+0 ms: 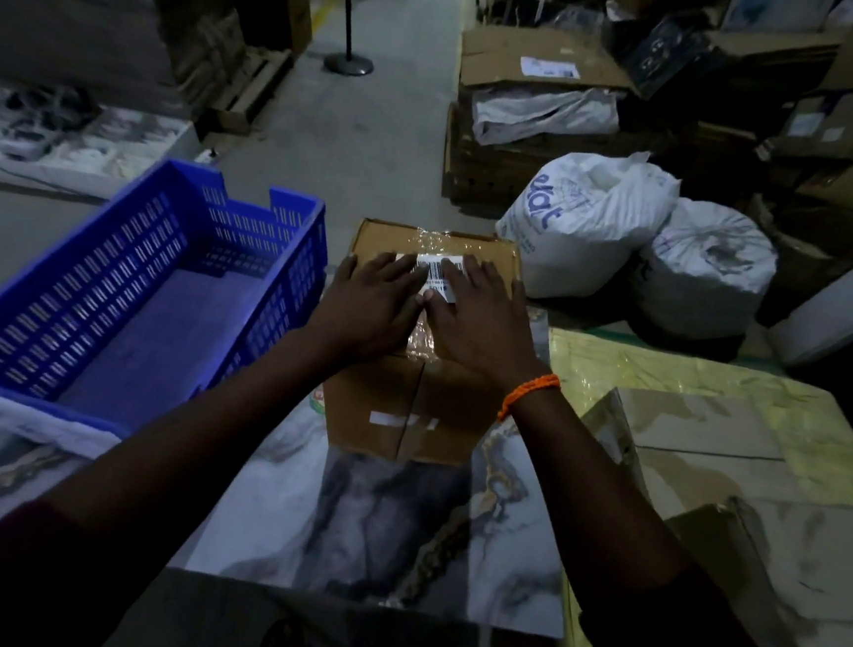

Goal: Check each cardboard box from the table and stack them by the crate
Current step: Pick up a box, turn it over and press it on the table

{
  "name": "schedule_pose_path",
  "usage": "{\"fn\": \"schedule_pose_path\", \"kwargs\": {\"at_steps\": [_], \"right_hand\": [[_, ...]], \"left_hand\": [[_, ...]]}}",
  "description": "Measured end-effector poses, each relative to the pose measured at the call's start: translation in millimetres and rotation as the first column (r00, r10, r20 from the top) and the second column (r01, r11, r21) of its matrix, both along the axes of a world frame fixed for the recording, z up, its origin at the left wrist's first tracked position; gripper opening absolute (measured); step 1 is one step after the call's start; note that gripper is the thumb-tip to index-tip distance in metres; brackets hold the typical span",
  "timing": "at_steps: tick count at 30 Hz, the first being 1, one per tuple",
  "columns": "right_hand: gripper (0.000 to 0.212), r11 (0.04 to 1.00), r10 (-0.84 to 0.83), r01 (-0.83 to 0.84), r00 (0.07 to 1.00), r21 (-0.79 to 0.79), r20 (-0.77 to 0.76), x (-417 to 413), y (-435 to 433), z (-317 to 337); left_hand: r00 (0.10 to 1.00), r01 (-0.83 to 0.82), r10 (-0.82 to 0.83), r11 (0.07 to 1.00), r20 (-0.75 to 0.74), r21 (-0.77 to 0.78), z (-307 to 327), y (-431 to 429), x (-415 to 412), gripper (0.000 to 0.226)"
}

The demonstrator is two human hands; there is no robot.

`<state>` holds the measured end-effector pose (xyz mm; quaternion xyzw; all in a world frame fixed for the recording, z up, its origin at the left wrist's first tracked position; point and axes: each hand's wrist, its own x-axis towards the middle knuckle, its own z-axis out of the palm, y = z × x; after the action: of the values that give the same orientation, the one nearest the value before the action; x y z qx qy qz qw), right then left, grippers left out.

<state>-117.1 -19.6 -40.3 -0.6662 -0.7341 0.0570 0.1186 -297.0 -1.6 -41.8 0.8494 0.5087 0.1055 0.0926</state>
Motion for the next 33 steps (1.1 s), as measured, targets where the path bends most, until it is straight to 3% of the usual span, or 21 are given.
{"fn": "schedule_pose_path", "kwargs": {"at_steps": [12,17,21,25,29,33], "right_hand": [[0.053,0.929,0.176,-0.113,0.973,0.352,-0.152,38,-89,-43],[0.058,0.914,0.197,-0.113,0.963,0.39,-0.184,42,-86,-51],[0.061,0.939,0.181,-0.077,0.939,0.335,-0.291,39,-74,-43],[0.08,0.973,0.103,0.004,0.888,0.23,-0.449,43,-79,-43],[0.118,0.996,-0.074,0.091,0.689,-0.016,-0.721,56,-88,-47],[0.125,0.994,-0.105,0.099,0.682,-0.051,-0.724,61,-80,-37]], "left_hand": [[0.982,0.164,-0.176,0.975,0.067,0.146,-37,-59,-54,0.072],[0.978,0.128,-0.148,0.982,0.147,0.136,-42,-58,-48,0.081],[0.977,0.104,-0.116,0.992,0.18,0.076,-33,-50,-45,0.087],[0.933,-0.056,0.061,0.998,0.355,-0.026,-31,-60,-42,0.094],[0.787,-0.255,0.319,0.947,0.528,-0.193,-29,-75,-31,0.115],[0.782,-0.242,0.307,0.952,0.543,-0.189,-24,-70,-23,0.106]]}}
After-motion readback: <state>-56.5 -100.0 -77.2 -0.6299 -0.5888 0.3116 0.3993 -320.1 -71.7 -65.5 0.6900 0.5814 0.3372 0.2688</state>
